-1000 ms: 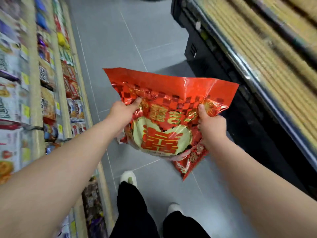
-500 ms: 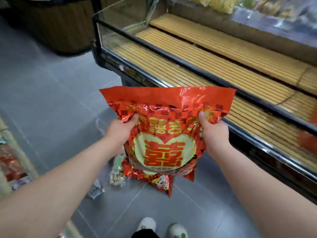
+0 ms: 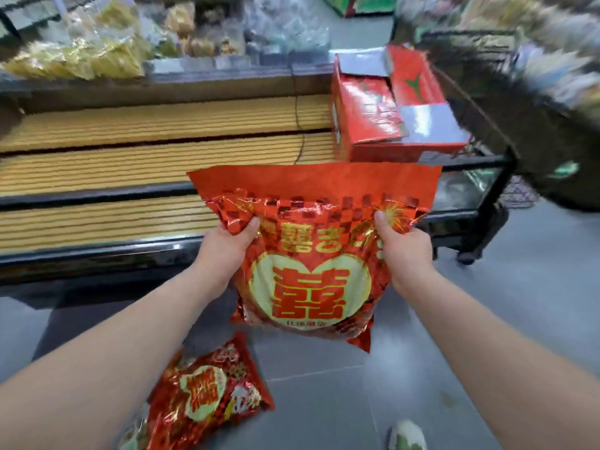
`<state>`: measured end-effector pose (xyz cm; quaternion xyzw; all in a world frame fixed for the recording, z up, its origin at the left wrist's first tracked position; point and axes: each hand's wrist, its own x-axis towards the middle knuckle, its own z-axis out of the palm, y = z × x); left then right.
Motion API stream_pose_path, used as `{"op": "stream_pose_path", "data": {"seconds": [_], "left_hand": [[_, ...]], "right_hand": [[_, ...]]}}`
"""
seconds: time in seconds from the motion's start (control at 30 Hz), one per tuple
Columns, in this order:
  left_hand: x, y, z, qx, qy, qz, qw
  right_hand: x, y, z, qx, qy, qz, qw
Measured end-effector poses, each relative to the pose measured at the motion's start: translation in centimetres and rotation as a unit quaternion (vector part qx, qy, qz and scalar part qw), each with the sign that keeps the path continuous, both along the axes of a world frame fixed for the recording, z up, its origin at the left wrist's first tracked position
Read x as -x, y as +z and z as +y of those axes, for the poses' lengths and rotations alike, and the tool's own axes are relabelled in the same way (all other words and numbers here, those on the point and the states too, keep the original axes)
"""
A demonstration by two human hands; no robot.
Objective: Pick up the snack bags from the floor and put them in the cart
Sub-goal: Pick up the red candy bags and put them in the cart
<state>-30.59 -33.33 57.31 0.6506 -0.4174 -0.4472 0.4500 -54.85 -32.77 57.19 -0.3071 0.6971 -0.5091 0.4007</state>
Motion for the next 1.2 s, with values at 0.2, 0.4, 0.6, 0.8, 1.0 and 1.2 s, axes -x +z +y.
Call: {"op": "stream_pose_path", "data": {"seconds": [0.2,0.4,0.6,0.8,1.0,1.2], "left_hand": [[16.7,1.0,-4.2,0.007,-0.109,0.014,0.994],[33.9,1.0,-7.7,0.015,-0.166,0.008,0.986],[49.1,1.5,-12.3,0.017,-0.220,-0.008,0.975],[61.6,1.0,-19.7,0.032,-0.250,-0.007,0.968],[73.4,0.9,-30.0,0.007,-0.263,0.019,0.965],[81.7,2.9,-38.4,0.012,-0.246,0.044,0.968]], "right_hand": [[16.3,0.8,0.0,0.014,-0.087,0.000,0.996],[32.4,1.8,0.2,0.016,-0.156,0.002,0.988],[45.7,2.5,-1.3,0.031,-0.252,0.015,0.967],[56.2,2.1,-6.5,0.017,-0.326,0.027,0.945],[66.8,2.4,-15.7,-0.008,-0.339,0.084,0.937],[74.6,4.4,-25.0,-0.002,-0.318,0.122,0.940]]}}
